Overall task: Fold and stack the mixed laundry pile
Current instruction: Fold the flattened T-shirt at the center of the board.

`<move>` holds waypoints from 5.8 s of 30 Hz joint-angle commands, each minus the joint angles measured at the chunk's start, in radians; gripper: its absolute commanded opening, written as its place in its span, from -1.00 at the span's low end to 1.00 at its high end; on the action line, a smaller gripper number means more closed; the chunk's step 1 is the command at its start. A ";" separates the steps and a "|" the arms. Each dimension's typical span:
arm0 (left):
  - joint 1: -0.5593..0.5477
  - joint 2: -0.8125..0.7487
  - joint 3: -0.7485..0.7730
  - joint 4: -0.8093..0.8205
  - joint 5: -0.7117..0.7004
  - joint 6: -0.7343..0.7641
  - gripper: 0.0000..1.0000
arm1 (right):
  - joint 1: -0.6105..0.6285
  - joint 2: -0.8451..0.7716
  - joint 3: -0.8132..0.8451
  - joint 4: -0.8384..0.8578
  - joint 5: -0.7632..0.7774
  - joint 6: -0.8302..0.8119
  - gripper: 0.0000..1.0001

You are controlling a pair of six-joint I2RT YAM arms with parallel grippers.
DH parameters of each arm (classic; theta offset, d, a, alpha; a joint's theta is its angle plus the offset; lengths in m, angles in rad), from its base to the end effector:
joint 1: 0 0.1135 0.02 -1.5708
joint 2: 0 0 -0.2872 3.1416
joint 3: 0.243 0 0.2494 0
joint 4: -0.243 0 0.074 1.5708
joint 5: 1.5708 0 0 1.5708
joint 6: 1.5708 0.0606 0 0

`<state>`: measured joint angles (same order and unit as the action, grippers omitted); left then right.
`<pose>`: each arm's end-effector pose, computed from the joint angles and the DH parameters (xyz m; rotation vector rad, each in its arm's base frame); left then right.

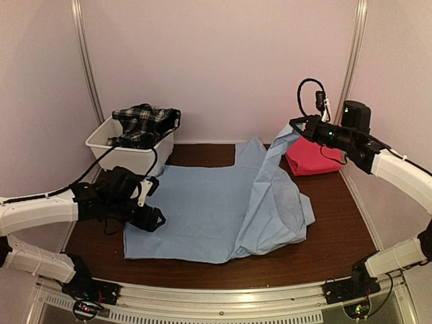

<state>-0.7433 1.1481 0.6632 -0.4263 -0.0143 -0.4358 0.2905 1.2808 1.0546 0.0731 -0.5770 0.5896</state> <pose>0.1676 -0.1528 0.2093 0.3837 2.5167 -0.4694 0.2881 0.1206 0.3739 -0.1829 1.8290 1.1290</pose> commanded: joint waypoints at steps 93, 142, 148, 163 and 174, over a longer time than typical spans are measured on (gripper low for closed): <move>0.212 0.588 0.480 -0.276 0.229 0.552 0.26 | -0.134 0.215 -0.303 -0.174 -0.029 -0.134 -1.00; 0.125 0.511 0.318 -0.265 0.194 0.669 -0.90 | -0.126 -0.029 -0.022 -0.287 -0.123 -0.185 -1.00; 0.127 0.431 0.311 -0.259 0.146 0.646 -1.00 | -0.127 -0.039 -0.006 -0.290 -0.119 -0.182 -1.00; 0.158 0.368 0.301 -0.252 0.060 0.608 -1.00 | -0.126 -0.047 0.064 -0.296 -0.095 -0.189 -1.00; 0.169 0.410 0.305 -0.250 -0.039 0.584 -1.00 | -0.126 0.038 0.214 -0.242 -0.108 -0.156 -1.00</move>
<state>-0.5823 1.5509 0.9699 -0.6891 0.0013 0.1711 0.1593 1.2934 1.2289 -0.2092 -0.6910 0.4187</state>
